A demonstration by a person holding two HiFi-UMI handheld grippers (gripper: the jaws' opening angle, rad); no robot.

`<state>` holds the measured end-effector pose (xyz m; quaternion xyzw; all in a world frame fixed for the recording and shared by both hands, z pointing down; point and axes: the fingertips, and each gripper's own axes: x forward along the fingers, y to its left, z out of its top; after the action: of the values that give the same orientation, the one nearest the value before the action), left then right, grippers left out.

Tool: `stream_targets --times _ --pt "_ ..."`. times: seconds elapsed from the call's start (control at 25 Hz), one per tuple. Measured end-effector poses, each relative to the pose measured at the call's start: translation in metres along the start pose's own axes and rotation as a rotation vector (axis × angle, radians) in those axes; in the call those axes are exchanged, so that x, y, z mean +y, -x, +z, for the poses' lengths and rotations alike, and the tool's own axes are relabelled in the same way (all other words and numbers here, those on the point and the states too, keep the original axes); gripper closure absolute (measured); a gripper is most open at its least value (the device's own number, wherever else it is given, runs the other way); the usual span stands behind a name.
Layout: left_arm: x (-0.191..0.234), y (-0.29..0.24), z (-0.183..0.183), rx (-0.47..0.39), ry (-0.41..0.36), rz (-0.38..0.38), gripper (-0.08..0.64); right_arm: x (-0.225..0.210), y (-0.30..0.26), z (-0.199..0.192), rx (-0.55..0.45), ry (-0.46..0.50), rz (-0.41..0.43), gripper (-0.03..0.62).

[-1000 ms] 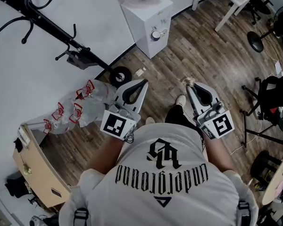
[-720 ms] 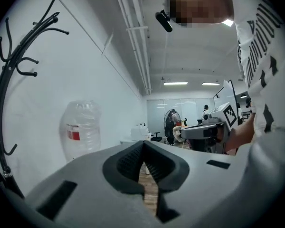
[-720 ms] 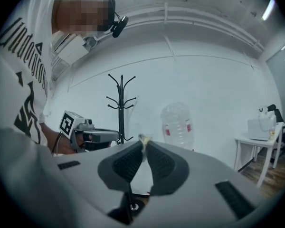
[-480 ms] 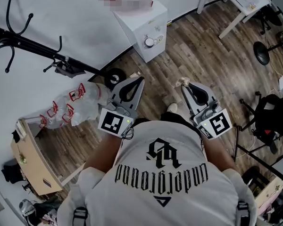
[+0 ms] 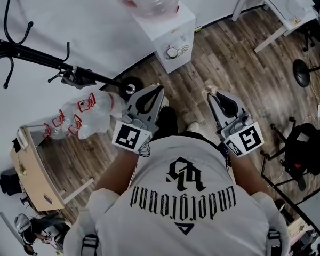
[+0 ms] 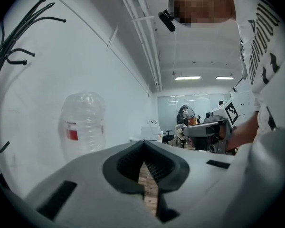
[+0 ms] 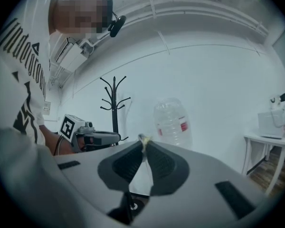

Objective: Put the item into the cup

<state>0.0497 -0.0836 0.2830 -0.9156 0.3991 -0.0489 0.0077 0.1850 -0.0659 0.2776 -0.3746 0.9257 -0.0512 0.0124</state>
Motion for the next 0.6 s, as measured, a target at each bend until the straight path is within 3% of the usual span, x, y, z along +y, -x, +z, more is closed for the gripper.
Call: stream_targets --times 0.32,0.44,0.6 --pt "0.051 -0.04 -0.021 0.049 0.067 -0.018 0.554 -0.031 -0.065 -0.034 0.082 -0.019 -0.015 0.551" --pt "0.077 -0.054 -0.04 0.059 0.112 -0.044 0.552 -0.047 -0.093 -0.056 0.114 -0.021 -0.02 0.551" --pt "0.106 -0.073 -0.079 0.096 0.111 -0.089 0.552 -0.07 -0.129 -0.103 0.183 -0.032 -0.038 0.551"
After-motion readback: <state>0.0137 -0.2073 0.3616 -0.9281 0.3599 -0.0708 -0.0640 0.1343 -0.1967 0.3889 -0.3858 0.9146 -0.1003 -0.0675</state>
